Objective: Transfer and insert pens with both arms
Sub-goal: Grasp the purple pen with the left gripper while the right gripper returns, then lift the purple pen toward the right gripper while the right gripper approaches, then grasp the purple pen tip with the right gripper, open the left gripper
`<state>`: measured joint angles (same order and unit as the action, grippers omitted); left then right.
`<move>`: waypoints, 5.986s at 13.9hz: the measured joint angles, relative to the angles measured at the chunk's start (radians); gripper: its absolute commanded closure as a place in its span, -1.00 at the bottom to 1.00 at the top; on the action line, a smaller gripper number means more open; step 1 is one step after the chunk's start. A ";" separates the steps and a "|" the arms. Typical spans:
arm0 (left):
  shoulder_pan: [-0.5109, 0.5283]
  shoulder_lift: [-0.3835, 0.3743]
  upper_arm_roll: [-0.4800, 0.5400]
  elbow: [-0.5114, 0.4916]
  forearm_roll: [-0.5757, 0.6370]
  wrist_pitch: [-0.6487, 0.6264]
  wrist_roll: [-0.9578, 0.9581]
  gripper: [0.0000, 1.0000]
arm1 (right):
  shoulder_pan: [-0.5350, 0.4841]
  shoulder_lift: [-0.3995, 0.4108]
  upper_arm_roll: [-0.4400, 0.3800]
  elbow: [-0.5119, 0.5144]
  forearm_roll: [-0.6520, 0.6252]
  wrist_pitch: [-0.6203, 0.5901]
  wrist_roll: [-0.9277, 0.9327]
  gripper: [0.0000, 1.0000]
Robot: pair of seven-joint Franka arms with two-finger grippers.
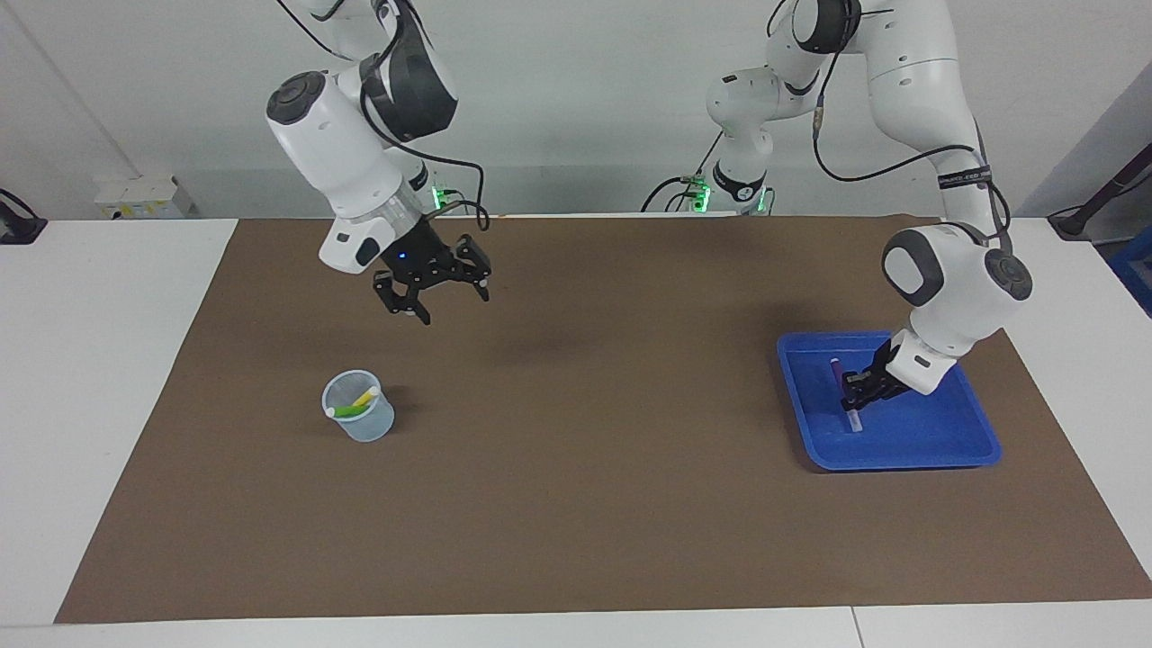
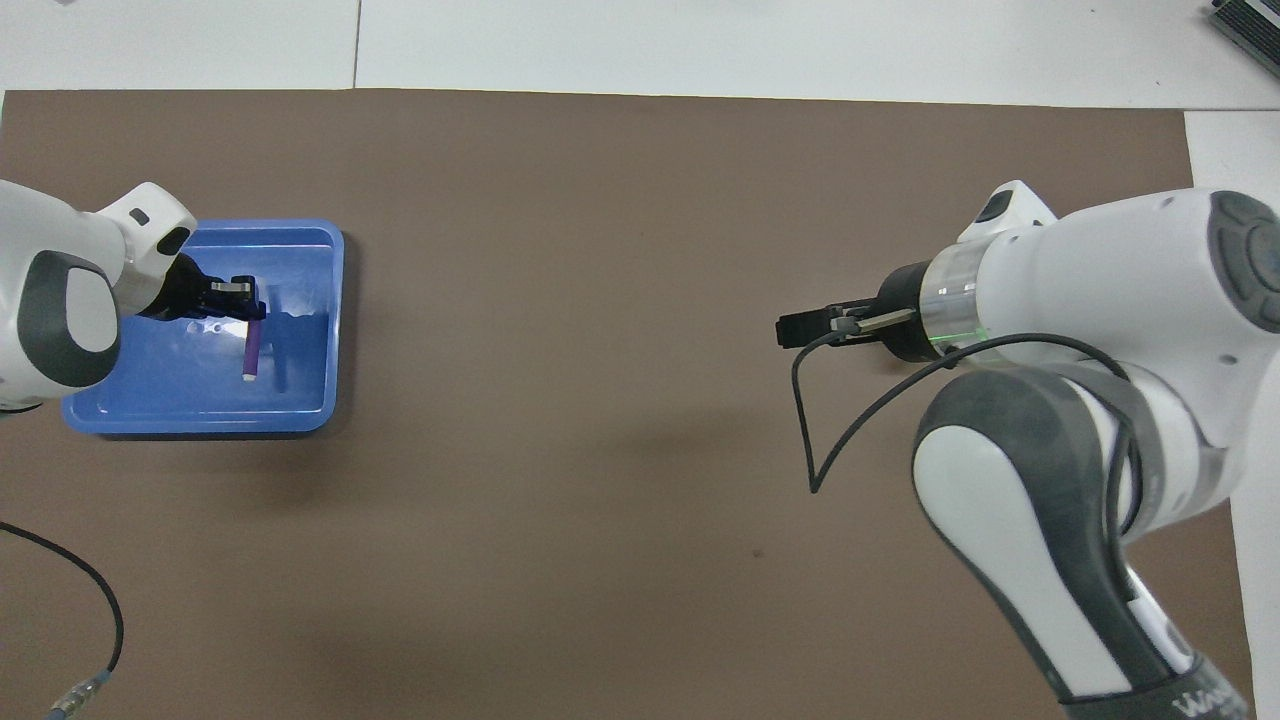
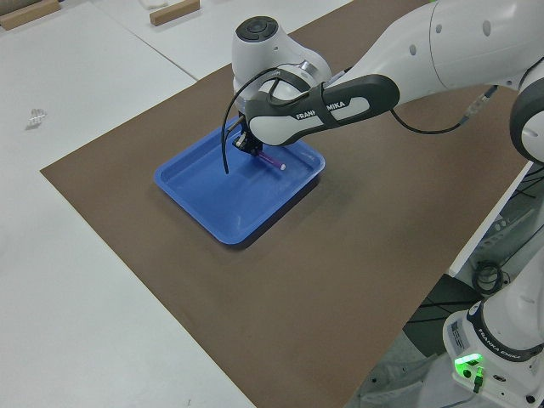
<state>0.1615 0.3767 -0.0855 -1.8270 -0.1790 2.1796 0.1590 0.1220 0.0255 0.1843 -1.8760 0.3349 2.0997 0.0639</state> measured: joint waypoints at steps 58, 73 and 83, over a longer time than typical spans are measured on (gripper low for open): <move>-0.323 -0.132 -0.055 -0.020 -0.903 -0.131 -1.248 1.00 | 0.276 0.191 0.017 0.176 -0.142 0.257 0.698 -0.45; -0.329 -0.132 -0.056 -0.041 -0.903 -0.080 -1.248 1.00 | 0.277 0.227 0.020 0.194 -0.143 0.282 0.670 0.36; -0.329 -0.134 -0.054 -0.042 -0.903 -0.074 -1.248 -0.96 | 0.278 0.248 0.021 0.238 -0.143 0.283 0.670 1.00</move>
<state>-0.1680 0.2423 -0.1396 -1.8686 -1.0821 2.1057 -1.0892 0.4005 0.2738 0.2053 -1.6383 0.1919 2.3827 0.7340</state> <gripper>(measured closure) 0.656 0.828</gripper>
